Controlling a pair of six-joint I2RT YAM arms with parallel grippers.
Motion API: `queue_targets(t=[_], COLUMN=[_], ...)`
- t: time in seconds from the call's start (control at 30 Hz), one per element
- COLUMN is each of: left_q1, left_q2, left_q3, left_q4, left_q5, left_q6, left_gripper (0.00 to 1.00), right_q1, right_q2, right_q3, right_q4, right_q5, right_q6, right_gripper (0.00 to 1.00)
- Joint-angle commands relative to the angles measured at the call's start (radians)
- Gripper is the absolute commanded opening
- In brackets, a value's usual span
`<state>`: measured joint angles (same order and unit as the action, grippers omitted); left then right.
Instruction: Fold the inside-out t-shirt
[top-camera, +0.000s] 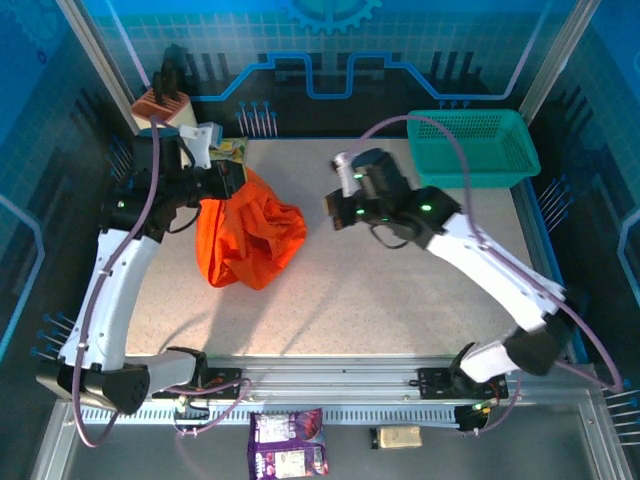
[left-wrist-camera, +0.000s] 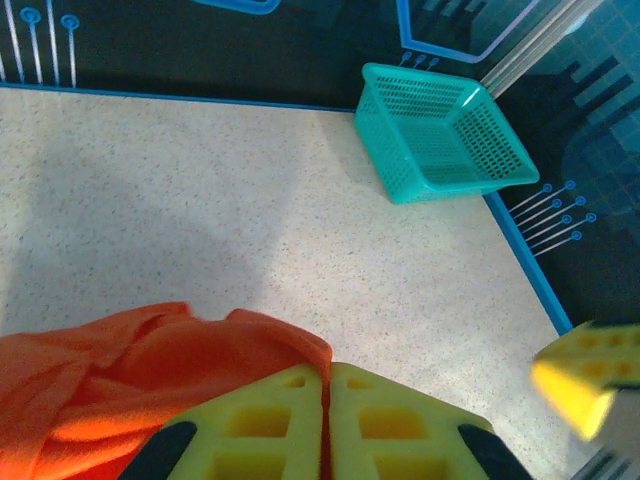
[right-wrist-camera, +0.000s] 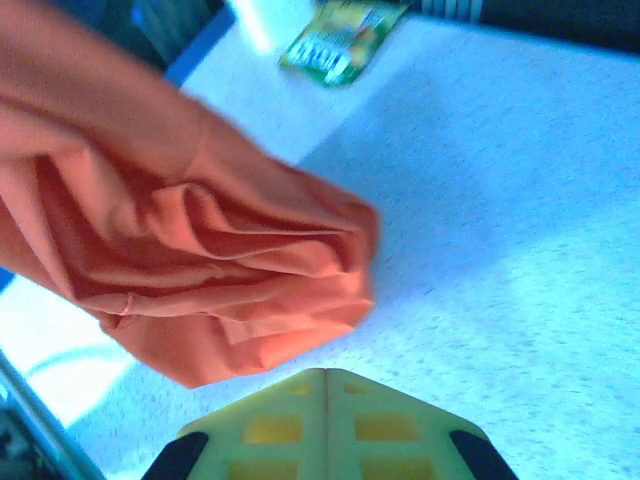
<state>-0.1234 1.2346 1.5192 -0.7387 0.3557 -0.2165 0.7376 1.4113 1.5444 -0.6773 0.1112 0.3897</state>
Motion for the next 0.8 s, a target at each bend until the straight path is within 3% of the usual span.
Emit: queue_targets(t=[0.0, 0.13, 0.23, 0.33, 0.53, 0.7, 0.77], left_q1=[-0.042, -0.207, -0.303, -0.33, -0.33, -0.33, -0.331], left_q2=[0.099, 0.252, 0.354, 0.423, 0.461, 0.454, 0.447], left_q3=[0.022, 0.066, 0.096, 0.109, 0.102, 0.089, 0.077], left_q4=[-0.036, -0.038, -0.014, 0.003, 0.001, -0.005, -0.004], left_q5=[0.065, 0.072, 0.1, 0.113, 0.107, 0.093, 0.079], left_q6=[0.028, 0.047, 0.058, 0.049, 0.064, 0.074, 0.075], left_gripper=[0.1, 0.08, 0.08, 0.07, 0.08, 0.11, 0.16], right_q1=[-0.105, -0.106, -0.103, -0.095, -0.047, -0.037, -0.033], right_q2=[-0.059, -0.074, -0.059, -0.02, 0.062, 0.17, 0.189], right_q3=[-0.132, -0.222, -0.327, -0.405, -0.522, -0.515, -0.508], right_q4=[-0.007, 0.053, 0.177, 0.277, 0.433, 0.456, 0.464], right_q5=[-0.06, -0.097, -0.175, -0.262, -0.303, -0.305, -0.316], right_q6=[0.047, 0.045, 0.063, 0.062, 0.067, 0.082, 0.078], right_gripper=[0.0, 0.0, 0.15, 0.36, 0.52, 0.53, 0.32])
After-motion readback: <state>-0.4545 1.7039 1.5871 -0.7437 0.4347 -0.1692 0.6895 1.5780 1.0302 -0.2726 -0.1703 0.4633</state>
